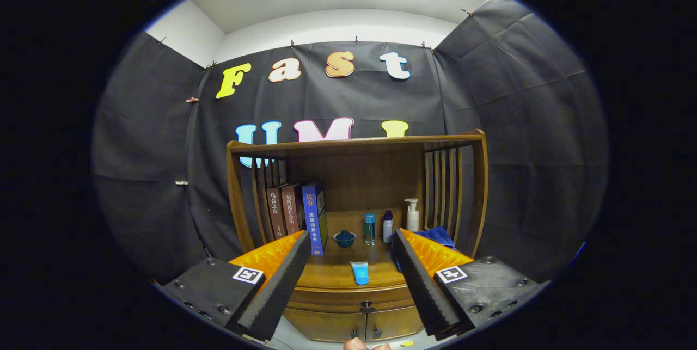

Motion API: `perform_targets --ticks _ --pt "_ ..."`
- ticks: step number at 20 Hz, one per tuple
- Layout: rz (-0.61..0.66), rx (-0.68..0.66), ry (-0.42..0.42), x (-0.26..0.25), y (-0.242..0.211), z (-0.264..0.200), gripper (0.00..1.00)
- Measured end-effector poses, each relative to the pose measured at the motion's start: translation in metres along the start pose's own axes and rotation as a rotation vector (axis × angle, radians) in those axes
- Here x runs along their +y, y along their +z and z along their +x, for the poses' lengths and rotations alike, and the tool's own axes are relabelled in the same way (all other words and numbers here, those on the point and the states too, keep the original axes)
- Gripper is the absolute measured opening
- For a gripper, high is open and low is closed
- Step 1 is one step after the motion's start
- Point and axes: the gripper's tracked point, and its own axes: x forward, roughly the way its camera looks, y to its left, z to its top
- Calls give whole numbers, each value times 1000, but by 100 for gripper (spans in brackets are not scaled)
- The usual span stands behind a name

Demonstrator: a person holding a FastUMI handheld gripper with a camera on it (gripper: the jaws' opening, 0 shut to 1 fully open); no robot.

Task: Pull open the drawer, take out the items inside it, and place them on the countertop above the cabinet.

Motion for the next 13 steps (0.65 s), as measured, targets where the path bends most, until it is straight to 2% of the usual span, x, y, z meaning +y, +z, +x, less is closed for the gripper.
perform_targets --ticks 13 --pt "2 -25 -16 -14 47 -2 99"
